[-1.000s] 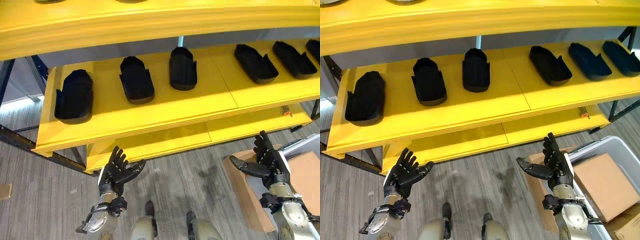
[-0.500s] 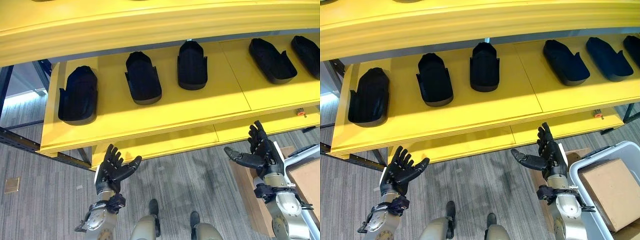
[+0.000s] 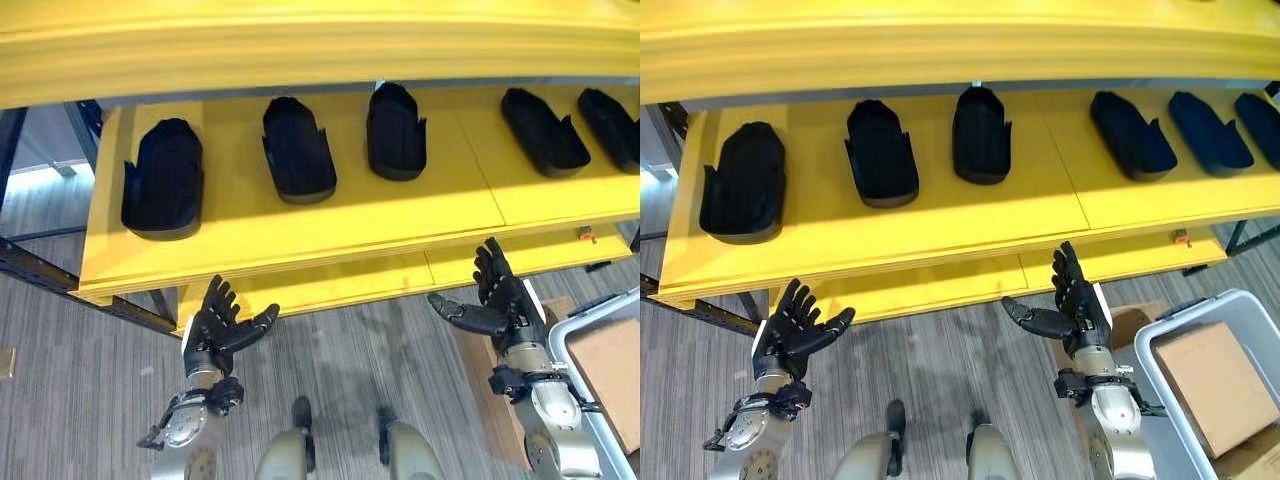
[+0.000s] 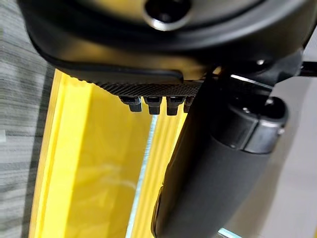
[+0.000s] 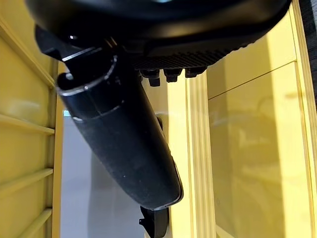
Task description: Move parts from the plastic box to the shelf.
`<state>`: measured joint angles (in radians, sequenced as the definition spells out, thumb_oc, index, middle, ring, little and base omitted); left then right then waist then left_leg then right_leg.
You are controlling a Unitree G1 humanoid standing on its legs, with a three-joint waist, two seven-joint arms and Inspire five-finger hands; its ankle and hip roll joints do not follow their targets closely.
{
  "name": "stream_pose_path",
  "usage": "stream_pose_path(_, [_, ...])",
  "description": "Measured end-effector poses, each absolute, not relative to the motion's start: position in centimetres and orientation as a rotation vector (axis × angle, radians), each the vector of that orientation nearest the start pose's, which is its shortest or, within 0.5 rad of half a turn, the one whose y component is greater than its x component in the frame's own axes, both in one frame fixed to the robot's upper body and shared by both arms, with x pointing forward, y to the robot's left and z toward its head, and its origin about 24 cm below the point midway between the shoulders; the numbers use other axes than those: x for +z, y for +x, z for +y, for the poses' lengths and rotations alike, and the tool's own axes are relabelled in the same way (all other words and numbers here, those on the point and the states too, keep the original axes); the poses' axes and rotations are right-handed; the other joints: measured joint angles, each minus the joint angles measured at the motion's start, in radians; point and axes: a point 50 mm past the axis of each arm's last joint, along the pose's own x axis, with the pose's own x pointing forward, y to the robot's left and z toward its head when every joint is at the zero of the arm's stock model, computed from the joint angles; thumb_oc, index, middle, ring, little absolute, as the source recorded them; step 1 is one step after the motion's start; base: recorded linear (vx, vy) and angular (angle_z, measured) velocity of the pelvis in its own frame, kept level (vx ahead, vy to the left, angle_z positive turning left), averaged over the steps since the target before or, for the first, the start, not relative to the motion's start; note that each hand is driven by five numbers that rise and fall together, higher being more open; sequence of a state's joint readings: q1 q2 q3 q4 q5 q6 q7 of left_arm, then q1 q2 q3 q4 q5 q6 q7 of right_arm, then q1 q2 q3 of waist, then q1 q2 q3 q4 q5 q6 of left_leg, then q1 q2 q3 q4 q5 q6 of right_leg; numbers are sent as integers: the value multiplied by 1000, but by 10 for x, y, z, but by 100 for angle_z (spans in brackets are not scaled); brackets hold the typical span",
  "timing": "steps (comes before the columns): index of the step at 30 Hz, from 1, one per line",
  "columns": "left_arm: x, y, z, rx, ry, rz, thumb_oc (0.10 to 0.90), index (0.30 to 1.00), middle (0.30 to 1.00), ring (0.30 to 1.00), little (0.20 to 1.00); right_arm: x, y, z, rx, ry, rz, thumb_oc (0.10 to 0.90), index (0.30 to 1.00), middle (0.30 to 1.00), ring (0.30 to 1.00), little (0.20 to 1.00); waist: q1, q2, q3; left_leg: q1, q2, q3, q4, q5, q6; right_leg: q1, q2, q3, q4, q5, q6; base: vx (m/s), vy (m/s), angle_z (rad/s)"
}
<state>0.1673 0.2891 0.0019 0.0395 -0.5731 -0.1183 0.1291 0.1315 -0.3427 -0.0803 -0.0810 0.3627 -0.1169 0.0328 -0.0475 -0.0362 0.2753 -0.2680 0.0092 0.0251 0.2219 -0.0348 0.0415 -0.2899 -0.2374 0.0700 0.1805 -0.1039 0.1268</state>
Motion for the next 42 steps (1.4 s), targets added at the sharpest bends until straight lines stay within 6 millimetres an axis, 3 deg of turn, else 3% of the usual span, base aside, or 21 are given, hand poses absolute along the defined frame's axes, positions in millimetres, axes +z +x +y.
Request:
stream_pose_path(2, [15,212,228,236,-271,80,900,1000,1000,1000,1000,60,225,-234,-51,-9,-88,900,1000,1000,1000,1000,3,-8,26,12,2,-17,28,-23,-15,26,-61,-40,-98,78,5,57,-273,29])
stream_pose_path(4, [17,213,229,234,-265,74,900,1000,1000,1000,1000,56,219,-237,-66,-14,-68,900,1000,1000,1000,1000,1,-34,32,8,-1,-48,45,-30,-34,55,-74,-60,-106,104,5,22,-331,64])
stream_pose_path(5, [15,211,230,237,-266,78,900,1000,1000,1000,1000,52,215,-240,-79,-17,-47,900,1000,1000,1000,1000,-1,-63,33,8,-13,-93,34,-22,-63,97,-64,-66,-103,110,16,25,-186,93])
stream_pose_path(6, [16,211,229,241,-275,74,900,1000,1000,1000,1000,52,214,-243,-87,-31,-43,900,1000,1000,1000,1000,-4,-65,35,-1,-5,-122,24,-12,-79,100,-50,-61,-106,148,51,29,-232,95])
stream_pose_path(7, [13,208,227,245,-284,83,900,1000,1000,1000,1000,55,215,-246,-94,-37,-53,900,1000,1000,1000,1000,0,-53,41,-11,45,-124,13,-10,-80,81,-13,-95,-85,160,61,29,-234,47])
stream_pose_path(10, [-4,189,224,292,-326,155,900,1000,1000,1000,1000,65,222,-250,-99,-55,-89,900,1000,1000,1000,1000,17,-35,44,28,135,-121,-76,33,-81,69,71,-124,-59,152,16,-2,-182,-6])
stream_pose_path(14, [-7,188,217,284,-354,164,900,1000,1000,1000,1000,77,219,-272,-162,-113,-119,900,1000,1000,1000,1000,15,-20,45,47,182,-142,-146,71,-82,46,112,-162,4,110,-20,23,-164,11])
stream_pose_path(21, [-1,188,229,344,-362,124,900,1000,1000,1000,1000,101,222,-277,-147,-217,-190,900,1000,1000,1000,1000,29,-19,44,45,178,-144,-161,78,-90,1,99,-165,94,56,-20,17,-53,6])
stream_pose_path(27, [0,185,231,352,-365,120,900,1000,1000,1000,1000,154,233,-290,-121,-599,-306,900,1000,1000,1000,1000,51,-18,45,43,177,-144,-171,81,-94,-15,96,-165,112,46,-18,0,0,0])
stream_pose_path(33, [4,187,221,294,-361,114,900,1000,1000,1000,1000,206,261,-294,-128,-779,-425,900,1000,1000,1000,1000,64,-21,45,42,175,-152,-175,87,-102,-16,95,-172,120,43,-20,-5,6,1])
stream_pose_path(38, [6,187,224,272,-330,118,900,1000,1000,1000,1000,227,287,-297,-91,-924,-385,900,1000,1000,1000,1000,83,-23,46,37,172,-163,-176,93,-111,-16,93,-181,121,43,-21,-32,20,6])
stream_pose_path(42, [8,186,229,273,-309,116,900,1000,1000,1000,1000,224,303,-304,-83,-951,-302,900,1000,1000,1000,1000,106,-30,50,26,168,-176,-176,98,-117,-18,91,-193,121,43,-21,-38,15,9])
